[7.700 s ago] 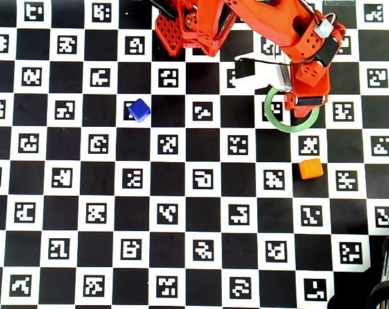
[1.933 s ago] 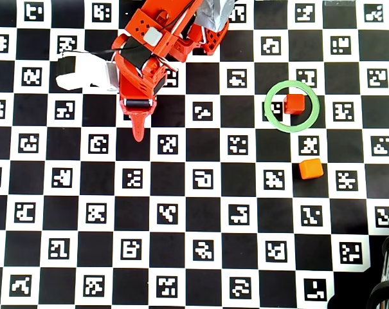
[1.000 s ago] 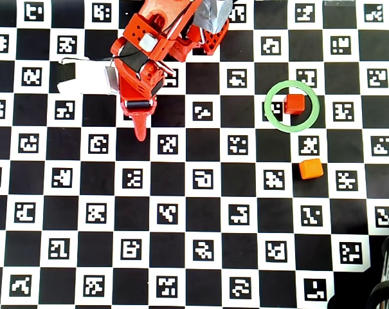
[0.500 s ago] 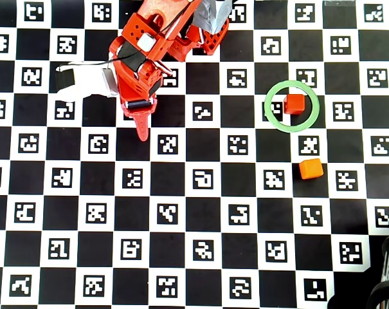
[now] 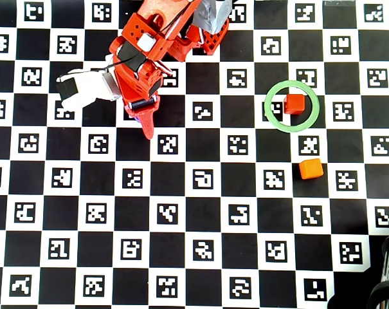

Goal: Grab the red cube then put it in the green circle then put the blue cube on top and finally the orange cube on top

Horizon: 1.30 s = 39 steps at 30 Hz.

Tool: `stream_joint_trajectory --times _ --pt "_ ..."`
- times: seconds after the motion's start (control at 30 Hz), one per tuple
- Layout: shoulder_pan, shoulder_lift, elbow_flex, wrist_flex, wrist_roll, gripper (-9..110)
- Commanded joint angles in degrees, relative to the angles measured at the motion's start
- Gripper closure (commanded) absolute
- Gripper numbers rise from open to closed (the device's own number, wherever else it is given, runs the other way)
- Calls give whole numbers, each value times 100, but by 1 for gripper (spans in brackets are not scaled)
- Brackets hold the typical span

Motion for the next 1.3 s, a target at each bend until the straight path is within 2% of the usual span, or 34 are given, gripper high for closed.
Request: stream_joint_trajectory --times 0.0,1.27 --pt "18 26 -79 -123 -211 54" --pt "-193 -185 -431 -193 -1450 53"
